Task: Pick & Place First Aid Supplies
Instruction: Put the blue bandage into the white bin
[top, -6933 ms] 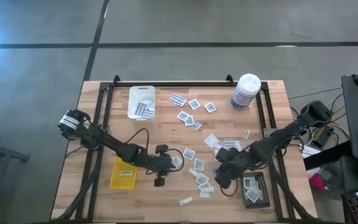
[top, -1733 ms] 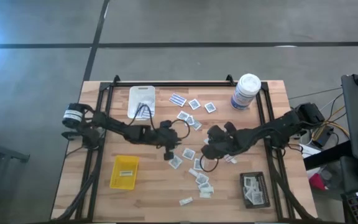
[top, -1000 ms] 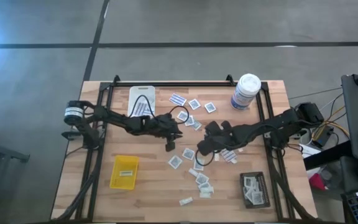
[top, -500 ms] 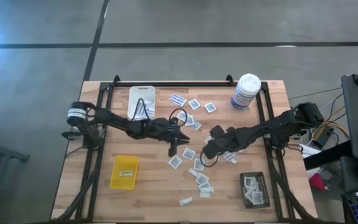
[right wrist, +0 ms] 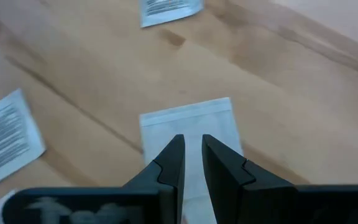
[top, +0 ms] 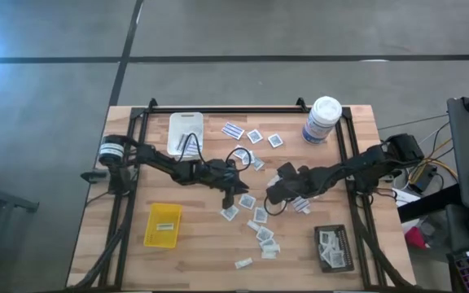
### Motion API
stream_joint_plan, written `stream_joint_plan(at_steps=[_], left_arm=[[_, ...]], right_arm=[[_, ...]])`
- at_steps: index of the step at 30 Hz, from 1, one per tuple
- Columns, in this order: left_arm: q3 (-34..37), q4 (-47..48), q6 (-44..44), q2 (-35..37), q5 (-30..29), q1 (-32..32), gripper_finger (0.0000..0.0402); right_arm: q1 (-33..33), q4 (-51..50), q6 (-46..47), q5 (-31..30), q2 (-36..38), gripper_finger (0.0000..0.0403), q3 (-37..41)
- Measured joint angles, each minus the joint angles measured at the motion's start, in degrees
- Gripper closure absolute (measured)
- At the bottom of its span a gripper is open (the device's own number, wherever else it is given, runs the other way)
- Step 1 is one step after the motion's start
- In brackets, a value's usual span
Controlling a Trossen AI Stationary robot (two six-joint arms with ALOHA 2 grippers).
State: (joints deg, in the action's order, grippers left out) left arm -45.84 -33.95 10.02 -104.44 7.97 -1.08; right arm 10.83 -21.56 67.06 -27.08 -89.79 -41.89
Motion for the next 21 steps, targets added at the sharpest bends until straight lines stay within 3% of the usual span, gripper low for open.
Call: stream_joint_plan(at_steps=[9,21], left_arm=[[0.07,0.10,-1.28,-0.02,-0.59,-0.09,0.0323],[0.11,1.43,-1.41,-0.71,-2.08,-0.51,0.0323]], right_arm=[[-0.13,8.91,2.38,-0.19,-6.02,0.0349,1.59],[-0.93,10.80,-4.35,1.21,-16.67,0.0349,-9.51]])
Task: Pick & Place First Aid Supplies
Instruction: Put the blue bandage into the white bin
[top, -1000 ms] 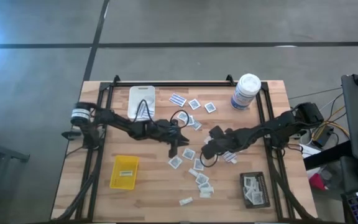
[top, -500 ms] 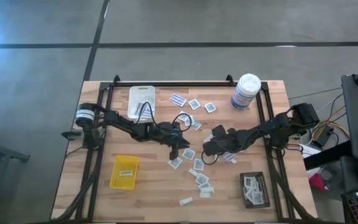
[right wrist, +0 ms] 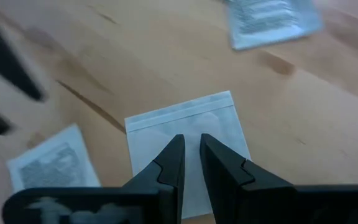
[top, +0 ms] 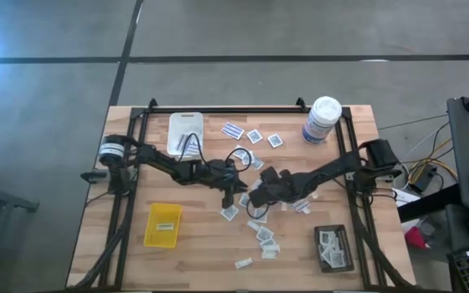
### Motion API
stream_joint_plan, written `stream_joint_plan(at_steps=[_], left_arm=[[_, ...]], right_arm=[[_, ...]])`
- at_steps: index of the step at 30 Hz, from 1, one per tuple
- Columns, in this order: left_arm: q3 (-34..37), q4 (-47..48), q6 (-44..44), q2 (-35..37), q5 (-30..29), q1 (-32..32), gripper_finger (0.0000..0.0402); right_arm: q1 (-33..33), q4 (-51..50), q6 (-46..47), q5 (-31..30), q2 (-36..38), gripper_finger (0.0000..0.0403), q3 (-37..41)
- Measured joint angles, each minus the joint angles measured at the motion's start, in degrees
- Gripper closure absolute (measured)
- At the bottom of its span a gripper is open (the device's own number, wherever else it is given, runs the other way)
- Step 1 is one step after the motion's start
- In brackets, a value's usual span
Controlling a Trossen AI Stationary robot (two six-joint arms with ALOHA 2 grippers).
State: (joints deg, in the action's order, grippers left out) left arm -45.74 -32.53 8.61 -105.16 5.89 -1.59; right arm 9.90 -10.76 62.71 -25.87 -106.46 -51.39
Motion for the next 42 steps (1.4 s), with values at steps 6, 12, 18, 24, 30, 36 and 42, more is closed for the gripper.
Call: stream_joint_plan(at_steps=[6,12,18,24,30,36,42], left_arm=[[0.01,0.07,-0.18,-2.82,-0.06,-0.23,0.0323],[-0.02,-4.53,-1.03,-5.93,-1.62,-0.21,0.0323],[-0.11,-8.22,-0.60,-8.89,-4.21,-0.41,0.0323],[-0.17,-9.14,3.07,-10.96,-4.90,-0.82,0.0323],[-0.14,-8.48,3.56,-10.63,-4.87,-0.82,0.0323],[-0.15,-6.30,4.90,-10.35,-4.92,-0.82,0.0323],[-0.11,-5.52,5.39,-10.30,-4.94,-0.80,0.0323]], right_arm=[[-0.66,-0.38,-2.62,0.49,-1.36,0.0349,-2.82],[-1.30,-0.79,-4.73,1.50,-1.60,0.0349,-4.60],[-1.34,-0.66,-4.88,1.28,-1.61,0.0349,-4.61],[-1.34,-1.25,-5.76,1.00,-1.08,0.0349,-4.65],[-1.28,-3.87,-6.84,0.93,3.03,0.0345,-4.68],[-1.30,-11.30,-6.57,0.77,8.15,0.0331,-4.36],[-2.69,-12.96,-3.33,6.08,8.86,0.0311,-2.24]])
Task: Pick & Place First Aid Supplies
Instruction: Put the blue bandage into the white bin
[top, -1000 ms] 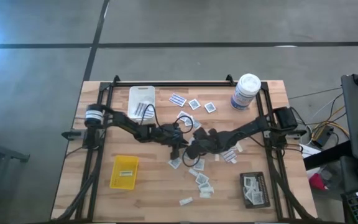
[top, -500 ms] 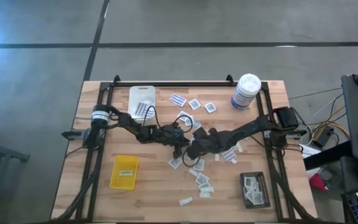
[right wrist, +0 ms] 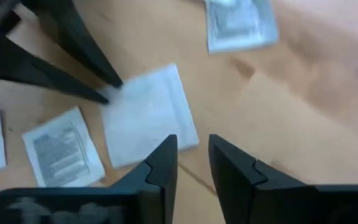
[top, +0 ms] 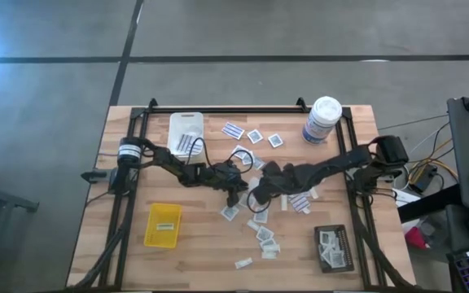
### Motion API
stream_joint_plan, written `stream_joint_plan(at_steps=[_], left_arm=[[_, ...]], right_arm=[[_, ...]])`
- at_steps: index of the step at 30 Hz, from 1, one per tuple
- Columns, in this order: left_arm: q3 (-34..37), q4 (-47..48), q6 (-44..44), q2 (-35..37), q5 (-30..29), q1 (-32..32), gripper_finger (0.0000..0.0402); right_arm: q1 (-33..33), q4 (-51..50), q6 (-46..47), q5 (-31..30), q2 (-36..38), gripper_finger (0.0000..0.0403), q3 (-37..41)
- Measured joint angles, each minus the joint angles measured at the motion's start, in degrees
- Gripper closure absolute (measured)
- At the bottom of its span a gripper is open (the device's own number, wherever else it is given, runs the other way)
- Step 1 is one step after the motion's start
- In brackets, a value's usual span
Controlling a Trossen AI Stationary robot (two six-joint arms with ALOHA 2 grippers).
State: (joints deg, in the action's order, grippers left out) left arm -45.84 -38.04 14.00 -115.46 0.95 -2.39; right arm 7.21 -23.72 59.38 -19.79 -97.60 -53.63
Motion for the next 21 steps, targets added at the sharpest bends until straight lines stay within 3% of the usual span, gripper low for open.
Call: stream_joint_plan(at_steps=[8,15,21], left_arm=[[0.07,-0.04,1.58,0.00,0.85,0.04,0.0323],[0.09,0.09,4.29,-0.02,1.14,0.04,0.0323],[0.15,0.59,4.06,-0.04,1.53,0.22,0.0323]], right_arm=[[-1.77,0.81,5.15,2.98,0.26,0.0290,2.97],[-4.23,10.53,5.67,8.20,-0.26,0.0287,7.15],[-5.82,12.19,6.79,10.17,-0.22,0.0287,8.01]])
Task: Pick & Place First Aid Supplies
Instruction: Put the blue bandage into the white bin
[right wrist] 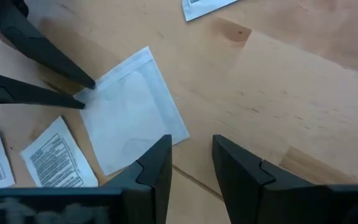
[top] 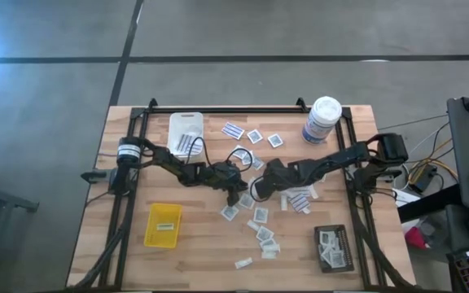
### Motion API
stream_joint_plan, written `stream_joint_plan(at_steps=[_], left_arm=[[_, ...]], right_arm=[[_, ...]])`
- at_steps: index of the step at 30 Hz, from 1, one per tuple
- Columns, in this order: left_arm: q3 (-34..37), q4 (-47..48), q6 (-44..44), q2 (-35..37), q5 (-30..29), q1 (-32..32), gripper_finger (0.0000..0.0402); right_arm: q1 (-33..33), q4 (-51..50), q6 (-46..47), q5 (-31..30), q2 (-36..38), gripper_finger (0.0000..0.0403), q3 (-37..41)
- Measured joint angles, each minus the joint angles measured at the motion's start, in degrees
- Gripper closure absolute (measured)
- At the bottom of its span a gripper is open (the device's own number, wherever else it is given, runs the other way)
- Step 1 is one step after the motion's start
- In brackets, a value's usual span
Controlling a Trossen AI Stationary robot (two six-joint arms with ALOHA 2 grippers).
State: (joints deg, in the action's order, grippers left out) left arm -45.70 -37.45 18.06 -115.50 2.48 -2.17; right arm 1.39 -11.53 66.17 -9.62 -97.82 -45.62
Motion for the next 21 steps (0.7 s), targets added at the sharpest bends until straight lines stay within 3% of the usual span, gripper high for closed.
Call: stream_joint_plan(at_steps=[9,21], left_arm=[[0.15,-0.87,-0.70,0.14,-0.06,0.44,0.0324],[0.33,-2.37,-7.10,1.86,0.38,1.28,0.0342]], right_arm=[[-1.97,0.89,-2.14,5.33,-0.04,0.0287,0.10],[-2.00,1.05,-4.05,5.11,-0.13,0.0287,0.17]])
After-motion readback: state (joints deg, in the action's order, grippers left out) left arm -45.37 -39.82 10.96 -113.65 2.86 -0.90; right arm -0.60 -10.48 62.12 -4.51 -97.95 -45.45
